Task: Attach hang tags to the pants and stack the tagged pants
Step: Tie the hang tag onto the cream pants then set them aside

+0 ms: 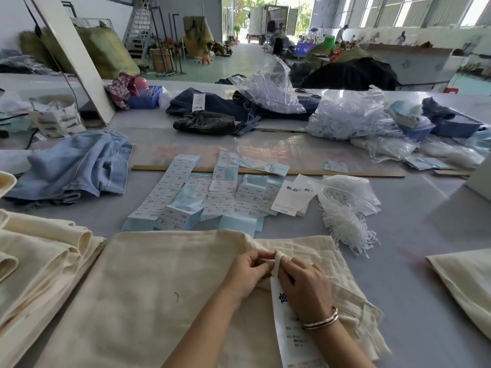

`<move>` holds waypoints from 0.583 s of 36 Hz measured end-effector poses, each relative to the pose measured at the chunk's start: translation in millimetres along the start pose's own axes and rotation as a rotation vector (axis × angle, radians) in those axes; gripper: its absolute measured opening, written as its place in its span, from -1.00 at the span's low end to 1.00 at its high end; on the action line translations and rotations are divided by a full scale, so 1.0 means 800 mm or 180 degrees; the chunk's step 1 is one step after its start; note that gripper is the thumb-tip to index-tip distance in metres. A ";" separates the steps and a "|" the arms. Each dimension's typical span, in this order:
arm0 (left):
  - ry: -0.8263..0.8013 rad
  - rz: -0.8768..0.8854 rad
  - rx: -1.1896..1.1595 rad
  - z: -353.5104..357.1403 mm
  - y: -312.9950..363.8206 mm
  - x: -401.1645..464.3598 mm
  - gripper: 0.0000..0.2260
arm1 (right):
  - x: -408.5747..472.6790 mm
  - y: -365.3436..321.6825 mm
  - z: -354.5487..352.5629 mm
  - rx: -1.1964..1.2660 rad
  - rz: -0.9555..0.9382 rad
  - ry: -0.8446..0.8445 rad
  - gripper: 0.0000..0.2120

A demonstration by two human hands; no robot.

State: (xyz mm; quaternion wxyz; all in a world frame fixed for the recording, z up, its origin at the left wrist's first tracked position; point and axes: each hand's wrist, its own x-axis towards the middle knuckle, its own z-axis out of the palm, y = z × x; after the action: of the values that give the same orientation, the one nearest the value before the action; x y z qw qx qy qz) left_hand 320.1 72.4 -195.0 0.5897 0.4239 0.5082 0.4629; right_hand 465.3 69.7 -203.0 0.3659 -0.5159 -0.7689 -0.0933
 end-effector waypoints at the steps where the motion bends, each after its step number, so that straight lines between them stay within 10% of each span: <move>1: 0.0018 0.0015 -0.0025 -0.001 -0.001 0.000 -0.84 | 0.000 0.001 0.000 0.0006 -0.0016 -0.0029 -0.92; 21: -0.0061 -0.0046 0.0043 -0.011 -0.004 0.007 -0.88 | 0.003 -0.007 0.002 -0.0144 -0.0132 -0.0025 -0.90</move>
State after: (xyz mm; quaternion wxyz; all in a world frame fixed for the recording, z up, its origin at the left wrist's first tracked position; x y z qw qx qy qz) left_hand 311.7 77.3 -200.0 0.5951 0.4286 0.5086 0.4511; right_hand 459.4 69.7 -201.7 0.3491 -0.5084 -0.7785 -0.1162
